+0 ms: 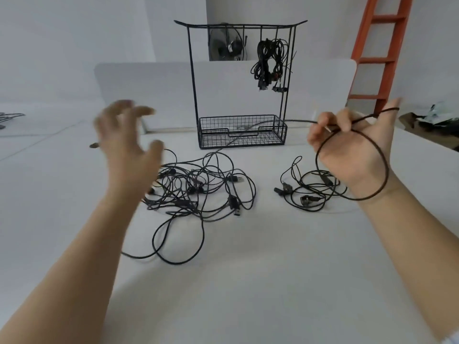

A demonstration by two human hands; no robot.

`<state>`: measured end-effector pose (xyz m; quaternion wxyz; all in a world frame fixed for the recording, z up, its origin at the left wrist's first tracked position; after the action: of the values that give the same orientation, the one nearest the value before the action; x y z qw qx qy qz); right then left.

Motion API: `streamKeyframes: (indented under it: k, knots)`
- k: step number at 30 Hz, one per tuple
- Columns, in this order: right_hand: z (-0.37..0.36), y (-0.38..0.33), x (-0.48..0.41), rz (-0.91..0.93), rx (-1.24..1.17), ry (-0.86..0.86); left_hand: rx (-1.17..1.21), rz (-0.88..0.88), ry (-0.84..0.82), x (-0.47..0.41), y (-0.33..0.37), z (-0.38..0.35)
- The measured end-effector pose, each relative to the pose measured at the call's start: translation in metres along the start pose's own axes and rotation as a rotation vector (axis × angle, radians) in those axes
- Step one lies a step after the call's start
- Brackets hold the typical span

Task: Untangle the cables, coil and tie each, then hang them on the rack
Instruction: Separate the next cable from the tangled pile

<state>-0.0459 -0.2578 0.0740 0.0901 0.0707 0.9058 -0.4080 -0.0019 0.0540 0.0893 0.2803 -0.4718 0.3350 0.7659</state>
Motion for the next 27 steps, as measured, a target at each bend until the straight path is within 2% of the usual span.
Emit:
streamKeyframes:
  k: [2, 3, 4, 6, 8, 10, 11, 12, 14, 15, 16, 18, 20, 22, 24, 25, 27]
  knots:
    - [-0.006, 0.006, -0.002, -0.064, 0.019, -0.096, 0.015, -0.374, -0.232, 0.007, 0.056, -0.035]
    - [-0.014, 0.012, -0.002, -0.132, -0.003, -0.219, 0.017, -0.46, -0.335, 0.016, 0.071, -0.053]
    - [-0.024, 0.019, 0.0, -0.214, -0.058, -0.376, -0.011, -0.475, -0.427, 0.024, 0.081, -0.067]
    - [-0.035, 0.027, 0.004, -0.335, -0.164, -0.575, -0.094, -0.3, -0.589, 0.036, 0.076, -0.085]
    - [-0.036, 0.029, 0.005, -0.372, -0.207, -0.637, -0.139, -0.056, -0.657, 0.041, 0.053, -0.089]
    - [-0.041, 0.028, 0.009, -0.408, -0.258, -0.729, -0.116, 0.131, -0.542, 0.035, 0.032, -0.077]
    - [-0.038, 0.026, 0.008, -0.402, -0.266, -0.731, -0.02, 0.266, -0.451, 0.031, 0.02, -0.07]
    - [-0.036, 0.022, 0.008, -0.38, -0.267, -0.716, 0.175, 0.438, -0.365, 0.03, 0.007, -0.066]
    - [-0.027, 0.011, 0.003, -0.271, -0.303, -0.597, 0.774, 0.709, -0.152, 0.028, -0.011, -0.059]
    - [-0.017, 0.004, -0.001, -0.175, -0.333, -0.463, 1.067, 0.778, -0.059, 0.026, -0.016, -0.055]
    - [0.001, -0.005, -0.003, -0.061, -0.329, -0.245, 1.297, 0.816, 0.015, 0.023, -0.021, -0.049]
    - [0.042, -0.021, 0.004, 0.141, -0.331, 0.19, 1.594, 0.806, 0.126, 0.018, -0.028, -0.037]
    - [0.07, -0.028, 0.01, 0.199, -0.293, 0.512, 1.825, 0.794, 0.265, 0.015, -0.035, -0.028]
    - [0.088, -0.032, 0.013, 0.223, -0.104, 0.777, 1.912, 0.807, 0.291, 0.014, -0.036, -0.025]
    - [0.086, -0.042, 0.013, 0.272, 0.326, 0.929, 1.762, 0.801, 0.167, 0.013, -0.027, -0.027]
    - [0.074, -0.042, 0.008, 0.277, 0.573, 0.894, 1.642, 0.774, 0.094, 0.011, -0.02, -0.028]
    - [0.036, -0.024, -0.001, 0.206, 0.944, 0.657, 1.49, 0.682, -0.09, 0.007, 0.008, -0.034]
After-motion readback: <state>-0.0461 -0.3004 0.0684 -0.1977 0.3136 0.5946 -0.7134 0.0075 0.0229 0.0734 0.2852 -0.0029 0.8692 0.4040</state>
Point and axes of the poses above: each hand's wrist, its own x-axis away from the middle knuckle, its own z-axis out of the back of the hand, y = z × x, the point moved 7 cm from there along -x, towards the middle knuckle, and after that the axes turned 13 degrees about -z, right-handed, at the moved point
